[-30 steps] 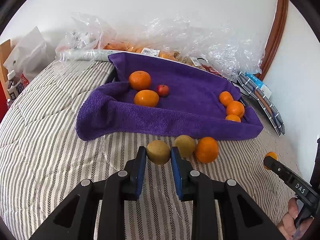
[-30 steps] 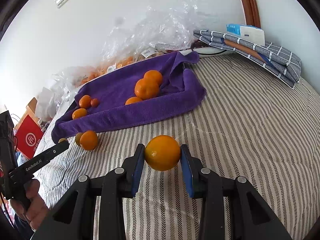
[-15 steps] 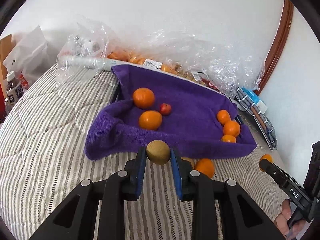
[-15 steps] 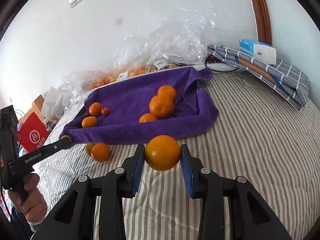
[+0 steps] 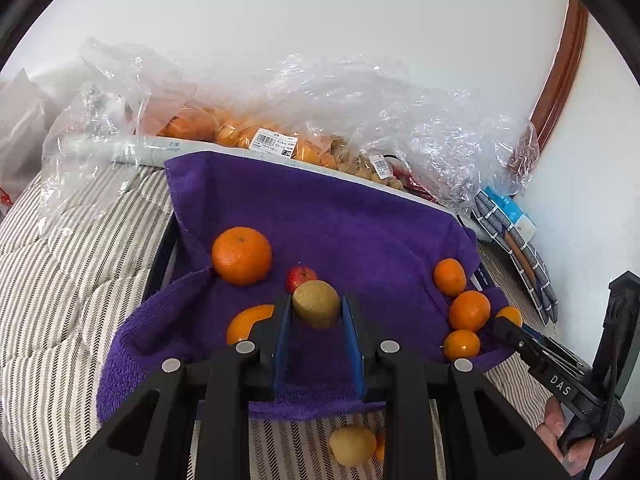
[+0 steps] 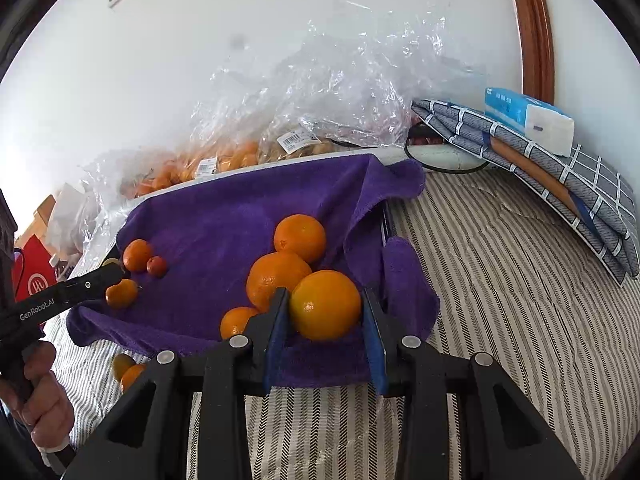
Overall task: Organize fruits
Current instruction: 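Carry the orange onto the towel with the right tool while the left tool carries the yellow-green fruit, then open the right tool to release the orange while the left tool releases its fruit, then grasp another orange with the right tool while the left tool grasps another yellow-green fruit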
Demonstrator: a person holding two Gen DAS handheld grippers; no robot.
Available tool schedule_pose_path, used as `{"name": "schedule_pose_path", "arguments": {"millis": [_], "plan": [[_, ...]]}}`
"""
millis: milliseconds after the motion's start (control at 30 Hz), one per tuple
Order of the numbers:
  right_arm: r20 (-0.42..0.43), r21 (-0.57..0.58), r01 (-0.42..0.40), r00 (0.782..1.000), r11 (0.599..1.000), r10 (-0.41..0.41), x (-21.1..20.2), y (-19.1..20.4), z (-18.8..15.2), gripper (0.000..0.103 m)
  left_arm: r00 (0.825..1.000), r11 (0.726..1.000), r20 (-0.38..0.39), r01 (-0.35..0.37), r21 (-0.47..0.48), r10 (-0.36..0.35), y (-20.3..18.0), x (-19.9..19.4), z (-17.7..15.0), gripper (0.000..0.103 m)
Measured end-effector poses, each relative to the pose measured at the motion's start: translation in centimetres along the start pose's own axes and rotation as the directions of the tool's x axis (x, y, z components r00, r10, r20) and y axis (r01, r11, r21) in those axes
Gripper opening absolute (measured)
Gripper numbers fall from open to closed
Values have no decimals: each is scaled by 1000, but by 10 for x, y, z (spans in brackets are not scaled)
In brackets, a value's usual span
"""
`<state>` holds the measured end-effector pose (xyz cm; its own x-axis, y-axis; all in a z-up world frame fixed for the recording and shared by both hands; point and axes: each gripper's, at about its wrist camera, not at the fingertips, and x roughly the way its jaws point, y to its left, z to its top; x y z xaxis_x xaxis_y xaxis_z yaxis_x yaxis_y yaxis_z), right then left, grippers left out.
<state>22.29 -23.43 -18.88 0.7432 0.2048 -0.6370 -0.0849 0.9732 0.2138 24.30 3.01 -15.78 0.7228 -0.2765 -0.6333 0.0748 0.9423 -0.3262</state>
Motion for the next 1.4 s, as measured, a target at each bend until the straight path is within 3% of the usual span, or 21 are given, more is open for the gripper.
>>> {"name": "schedule_pose_path", "arguments": {"millis": [167,300,367,600,733,933,1033,1200,1400], "plan": [[19,-8,18,1000,1000,-18,-2,2,-4,36,999,999,-33,16,28,-15,-4,10,-6,24],[37,-8,19,999,1000,-18,-9,5,-6,44,999,999,-49,19,42,-17,-7,15,-7,24],[60,-15,23,998,1000,-22,-17,8,-9,49,999,999,-41,17,39,-15,-6,14,-7,24],[77,-4,24,997,1000,-23,-43,29,-17,49,999,999,-14,32,32,-32,-3,-4,-8,25],[35,2,-4,999,1000,4,-50,46,-26,49,999,1000,28,20,15,-20,5,-25,-12,35],[-14,-75,-48,999,996,47,-44,85,-46,47,998,1000,50,-27,-6,27,45,-64,-32,35],[-39,-92,-80,996,993,77,-37,102,-52,45,994,996,74,-76,-41,79,68,-79,-40,41],[-81,-101,-119,991,988,111,-23,122,-53,44,996,986,46,-70,-149,78,97,-79,-40,41],[-109,-133,-90,991,987,76,-8,134,-56,40,996,983,35,-75,-168,82,103,-76,-42,41]]}}
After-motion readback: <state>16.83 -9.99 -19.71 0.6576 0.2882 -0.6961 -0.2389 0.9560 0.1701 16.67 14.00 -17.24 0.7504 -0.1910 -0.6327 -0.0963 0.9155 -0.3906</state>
